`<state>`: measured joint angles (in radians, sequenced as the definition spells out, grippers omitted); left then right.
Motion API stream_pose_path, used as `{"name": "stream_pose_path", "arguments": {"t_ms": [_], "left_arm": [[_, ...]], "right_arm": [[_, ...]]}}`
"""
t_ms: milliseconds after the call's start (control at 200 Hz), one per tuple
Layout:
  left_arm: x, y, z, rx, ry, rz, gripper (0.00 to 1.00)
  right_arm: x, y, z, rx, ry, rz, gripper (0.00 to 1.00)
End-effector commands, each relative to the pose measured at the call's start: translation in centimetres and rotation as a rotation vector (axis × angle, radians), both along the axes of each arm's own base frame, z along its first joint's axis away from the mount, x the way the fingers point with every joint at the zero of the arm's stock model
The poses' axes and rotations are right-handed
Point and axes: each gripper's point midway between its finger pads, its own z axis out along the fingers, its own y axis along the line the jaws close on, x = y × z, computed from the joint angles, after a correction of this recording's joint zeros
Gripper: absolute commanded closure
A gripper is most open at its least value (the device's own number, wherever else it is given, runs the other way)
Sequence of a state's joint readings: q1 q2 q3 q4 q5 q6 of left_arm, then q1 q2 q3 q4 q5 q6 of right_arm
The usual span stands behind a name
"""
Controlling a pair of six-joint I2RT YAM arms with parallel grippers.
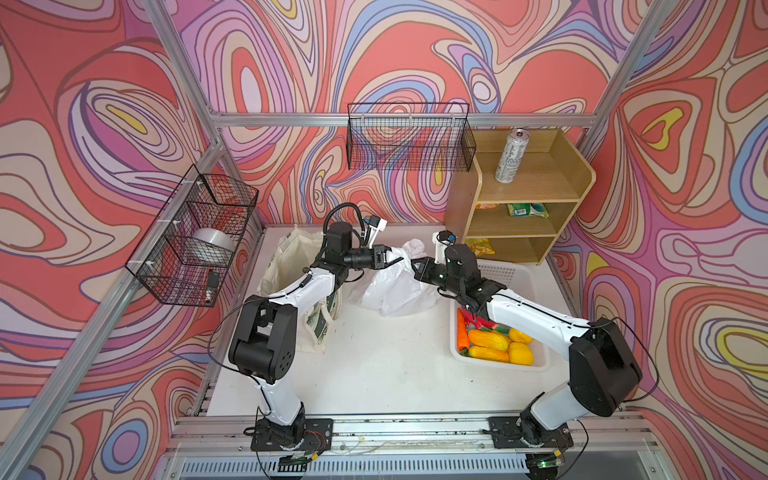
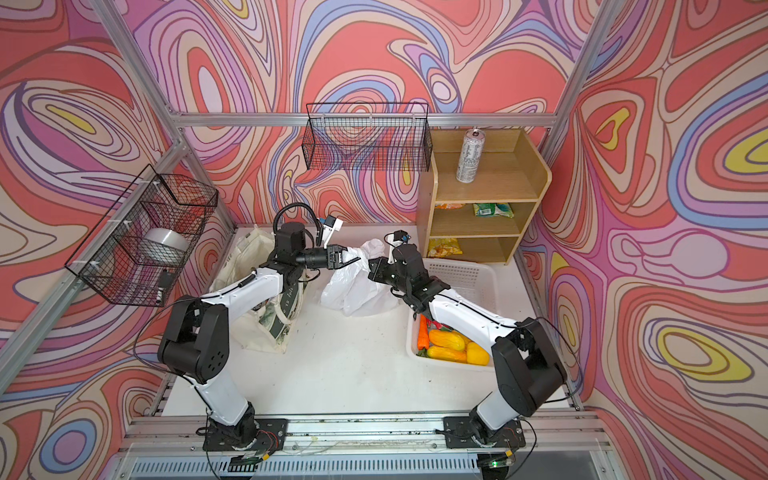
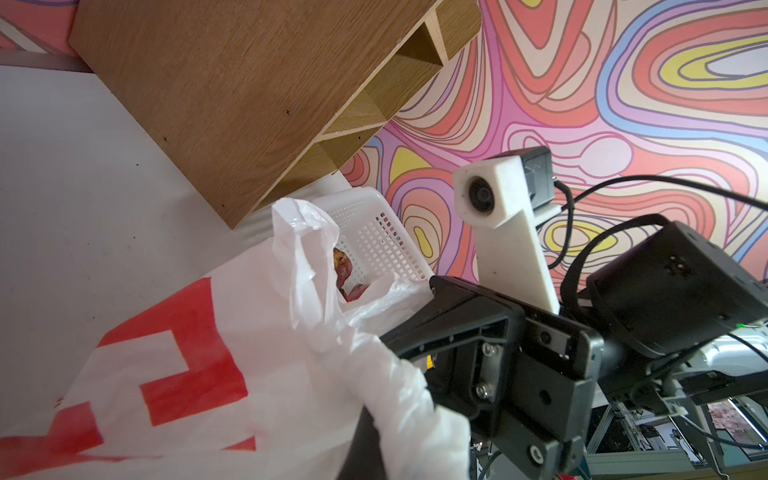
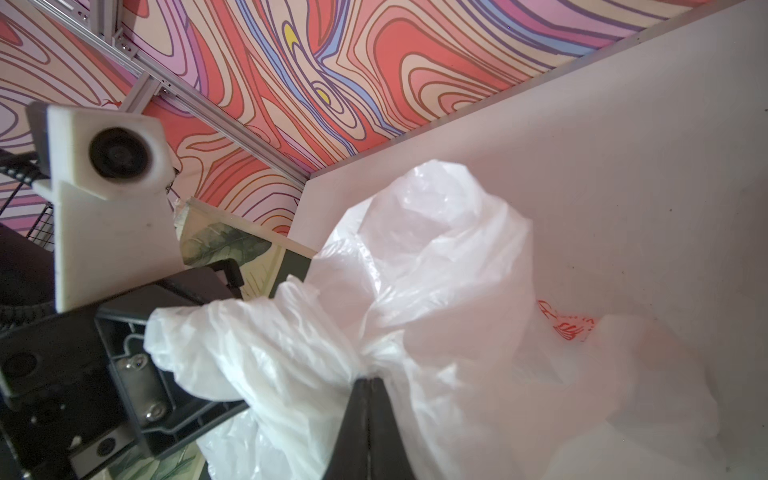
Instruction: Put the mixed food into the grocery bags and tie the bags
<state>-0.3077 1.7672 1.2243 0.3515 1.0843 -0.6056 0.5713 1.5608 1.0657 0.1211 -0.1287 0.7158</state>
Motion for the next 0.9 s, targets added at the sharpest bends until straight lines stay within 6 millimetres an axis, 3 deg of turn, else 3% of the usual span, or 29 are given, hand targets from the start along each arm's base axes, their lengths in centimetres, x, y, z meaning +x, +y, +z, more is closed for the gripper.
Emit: {"name": "stream_pose_path", "arguments": {"t_ms": [0,160,461,681,791,896], "left_arm": [[0.7,1.0,5.0,-0.071,-0.171,-0.007,0.86],[0.4,1.0,4.9,-0.079,-0.164,-0.018,0.79],[0.6,1.1,3.8,-0.053,-0.143,0.003,0.79],[0.2,2.2,4.2,0.111,-0.246,0.089,0.72],[-0.9,2.1,5.1,0.230,-0.328,0.077,0.67],[-1.9,1.4,4.6,0.376,-0.359,0.029,0.63]], "right_arm": [[-1.9,-1.3,-6.2,-0.113,0.162,-0.001,1.00],[-2.0,-1.1,-5.2,-0.096,0.140,0.008,1.00],[-2.3,-0.8,-4.0,-0.070,0.112,0.035,1.00],[-2.4,-0.6,-3.8,-0.069,0.101,0.053,1.00],[-2.3,-0.4,-3.7,-0.066,0.094,0.059,1.00],[-2.3,-0.4,-3.9,-0.066,0.094,0.059,1.00]]}}
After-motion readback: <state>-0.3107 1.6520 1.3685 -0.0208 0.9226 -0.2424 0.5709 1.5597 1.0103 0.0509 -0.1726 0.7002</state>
